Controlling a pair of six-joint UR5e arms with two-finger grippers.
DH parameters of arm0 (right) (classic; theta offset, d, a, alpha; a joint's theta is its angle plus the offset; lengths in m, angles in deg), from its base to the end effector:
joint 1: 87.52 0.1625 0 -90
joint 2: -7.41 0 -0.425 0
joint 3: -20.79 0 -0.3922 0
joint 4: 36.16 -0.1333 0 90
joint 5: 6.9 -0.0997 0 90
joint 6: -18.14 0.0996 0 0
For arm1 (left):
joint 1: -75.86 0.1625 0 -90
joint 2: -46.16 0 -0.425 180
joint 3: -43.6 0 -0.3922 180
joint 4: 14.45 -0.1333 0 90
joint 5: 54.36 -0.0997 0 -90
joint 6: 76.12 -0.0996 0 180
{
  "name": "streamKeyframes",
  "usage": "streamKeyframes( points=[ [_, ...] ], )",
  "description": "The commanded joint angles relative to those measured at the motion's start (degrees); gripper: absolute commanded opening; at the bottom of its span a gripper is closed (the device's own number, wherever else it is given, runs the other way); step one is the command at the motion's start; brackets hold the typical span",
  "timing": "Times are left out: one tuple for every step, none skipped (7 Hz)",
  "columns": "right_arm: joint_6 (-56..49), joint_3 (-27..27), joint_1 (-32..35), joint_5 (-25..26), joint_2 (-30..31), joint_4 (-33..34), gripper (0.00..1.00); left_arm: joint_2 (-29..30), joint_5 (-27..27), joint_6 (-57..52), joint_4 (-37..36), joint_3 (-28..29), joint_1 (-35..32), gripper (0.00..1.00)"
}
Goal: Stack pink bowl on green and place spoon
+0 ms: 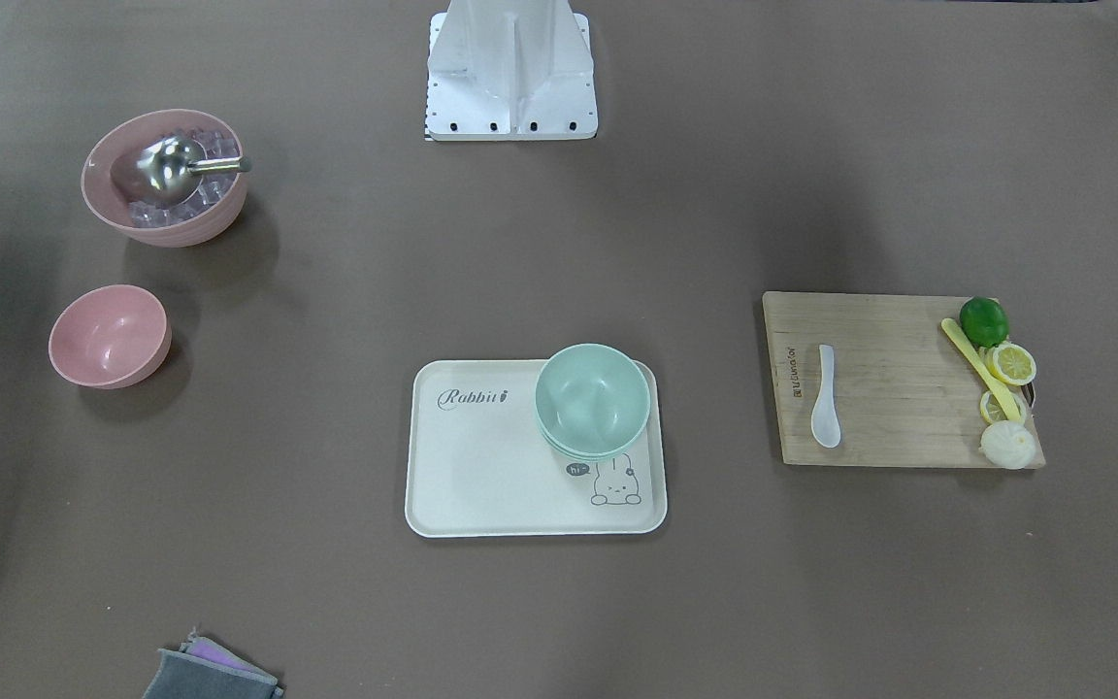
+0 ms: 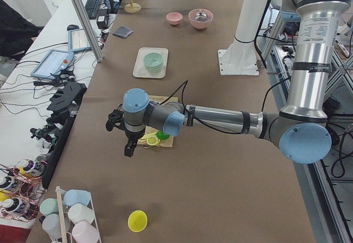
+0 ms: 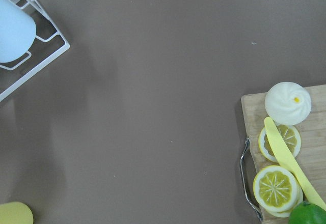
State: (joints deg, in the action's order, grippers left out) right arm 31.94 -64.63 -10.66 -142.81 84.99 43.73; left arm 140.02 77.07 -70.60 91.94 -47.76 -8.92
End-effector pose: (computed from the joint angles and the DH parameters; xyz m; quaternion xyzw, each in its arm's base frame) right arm -0.0754 -0.5946 0.5593 0.0500 -0.4081 -0.0556 0.9099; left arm -0.0180 -0.5433 0.5836 0.1421 0.3623 0.0639 0.9189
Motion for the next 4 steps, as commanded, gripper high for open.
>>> streamKeyframes(
  points=[
    [3.83,-0.27,-2.57,-4.16,1.26,-7.86,1.00,0.45,0.75,0.03,1.54,-0.66,0.14,0.98],
    [8.48,-0.27,-4.76,-4.54,2.91,-14.26,1.00,0.45,4.67,-0.24,1.71,-1.27,0.14,0.98],
    [14.79,-0.10,-7.40,-4.55,4.06,-20.93,1.00,0.45,5.50,-0.06,1.54,-1.72,0.14,0.98],
    [18.94,0.34,-10.12,-4.28,4.33,-24.57,1.00,0.54,5.51,0.11,1.71,-1.81,0.31,0.98]
  ],
)
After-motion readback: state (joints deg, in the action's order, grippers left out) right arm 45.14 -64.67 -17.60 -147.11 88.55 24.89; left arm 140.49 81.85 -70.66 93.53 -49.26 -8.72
